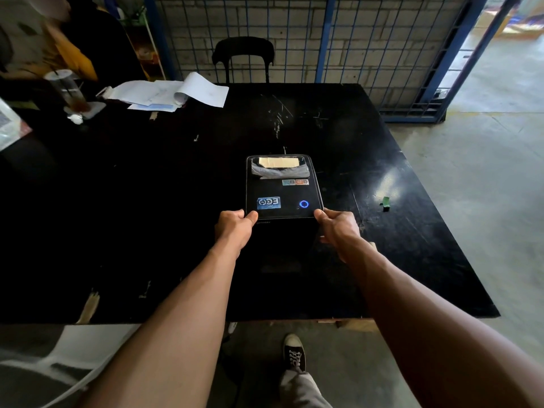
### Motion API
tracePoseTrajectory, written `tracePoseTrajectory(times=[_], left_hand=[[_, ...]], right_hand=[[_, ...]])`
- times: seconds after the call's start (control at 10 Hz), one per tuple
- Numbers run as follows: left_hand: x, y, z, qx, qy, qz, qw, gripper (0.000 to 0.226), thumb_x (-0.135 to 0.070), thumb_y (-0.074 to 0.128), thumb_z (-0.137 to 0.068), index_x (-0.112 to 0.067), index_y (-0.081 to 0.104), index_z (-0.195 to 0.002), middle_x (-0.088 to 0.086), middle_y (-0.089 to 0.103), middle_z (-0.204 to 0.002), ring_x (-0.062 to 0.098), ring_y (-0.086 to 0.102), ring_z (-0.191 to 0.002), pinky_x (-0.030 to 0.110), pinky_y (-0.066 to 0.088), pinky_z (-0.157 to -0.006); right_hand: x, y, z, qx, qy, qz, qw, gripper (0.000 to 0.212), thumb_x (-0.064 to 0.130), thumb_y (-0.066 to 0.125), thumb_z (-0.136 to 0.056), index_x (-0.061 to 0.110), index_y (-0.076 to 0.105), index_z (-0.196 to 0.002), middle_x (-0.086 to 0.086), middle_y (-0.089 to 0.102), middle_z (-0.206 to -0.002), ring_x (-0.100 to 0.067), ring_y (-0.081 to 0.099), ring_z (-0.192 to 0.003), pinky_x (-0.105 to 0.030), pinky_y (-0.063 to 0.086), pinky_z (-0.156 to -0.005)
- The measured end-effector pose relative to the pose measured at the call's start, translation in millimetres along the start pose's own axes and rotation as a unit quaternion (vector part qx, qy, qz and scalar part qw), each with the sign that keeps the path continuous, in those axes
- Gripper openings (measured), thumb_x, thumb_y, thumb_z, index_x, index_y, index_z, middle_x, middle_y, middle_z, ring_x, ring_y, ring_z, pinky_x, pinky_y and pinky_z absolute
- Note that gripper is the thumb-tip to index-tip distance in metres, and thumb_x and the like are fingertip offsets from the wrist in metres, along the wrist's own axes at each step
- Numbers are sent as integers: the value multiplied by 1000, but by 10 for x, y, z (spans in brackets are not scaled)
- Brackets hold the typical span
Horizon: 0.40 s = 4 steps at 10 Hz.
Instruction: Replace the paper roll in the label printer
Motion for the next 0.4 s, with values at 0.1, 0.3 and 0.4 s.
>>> tracePoseTrajectory(times=[0.1, 0.3, 0.4], left_hand=[[-8, -9, -11, 2, -2, -3, 1000, 55, -32, 66, -93, -10, 50, -140, 11, 53, -144, 27, 49, -131, 33, 38, -107], [-62, -39, 57, 30, -8, 36, 999, 45, -32, 61, -96, -11, 55, -135, 12, 57, -137, 28, 55, -123, 45, 46, -105], [131, -119, 322, -6, -7, 109, 994, 24, -29, 52, -101, -15, 64, -115, 8, 68, -106, 21, 68, -87, 40, 60, -77]], right_hand=[[25, 11, 26, 2, 6, 4, 1000, 47, 40, 67, -94, 19, 64, -136, -12, 70, -130, -31, 64, -122, -51, 52, -105], [87, 11, 106, 0, -1, 71, 998, 48, 43, 57, -99, 20, 60, -141, -11, 65, -139, -32, 58, -130, -43, 44, -112], [138, -94, 235, -51, -1, 37, 998, 46, 40, 47, -104, 13, 61, -139, -14, 66, -137, -34, 57, -130, -41, 42, -112]])
Point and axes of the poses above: each hand's wrist, its own z-axis away from the middle knuckle, its own y-axis out of the palm, x = y × z, the point moved 2 cm from there along -z, towards the middle knuckle
